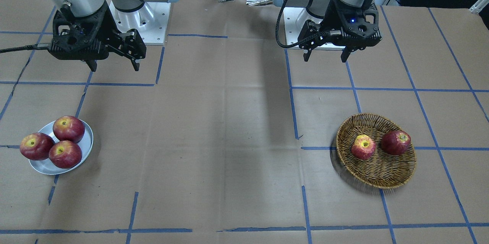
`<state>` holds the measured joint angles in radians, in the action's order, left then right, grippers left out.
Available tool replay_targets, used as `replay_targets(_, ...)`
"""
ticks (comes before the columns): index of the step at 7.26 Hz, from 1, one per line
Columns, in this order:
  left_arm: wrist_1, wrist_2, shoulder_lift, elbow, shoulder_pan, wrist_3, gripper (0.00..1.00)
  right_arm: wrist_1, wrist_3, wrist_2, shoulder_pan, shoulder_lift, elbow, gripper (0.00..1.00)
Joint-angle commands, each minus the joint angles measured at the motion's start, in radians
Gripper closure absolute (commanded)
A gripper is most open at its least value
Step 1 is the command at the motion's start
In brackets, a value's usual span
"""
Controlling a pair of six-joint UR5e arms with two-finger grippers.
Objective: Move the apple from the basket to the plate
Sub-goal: 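Lower the left gripper toward the yellow-red apple in the wicker basket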
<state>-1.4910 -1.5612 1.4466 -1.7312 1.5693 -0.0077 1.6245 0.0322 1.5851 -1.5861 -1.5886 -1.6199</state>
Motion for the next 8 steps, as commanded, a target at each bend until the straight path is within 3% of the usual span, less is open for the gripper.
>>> replay_targets(1,0.0,-0.002,-0.002,-0.001,0.0,0.0,0.0,0.0,0.0,-0.001,0.0,0.001,0.0,0.0)
replay_targets(8,0.014,-0.01,0.035,-0.018,-0.005,0.015,0.0,0.0,0.0,-0.001,0.0,-0.001,0.0,0.0)
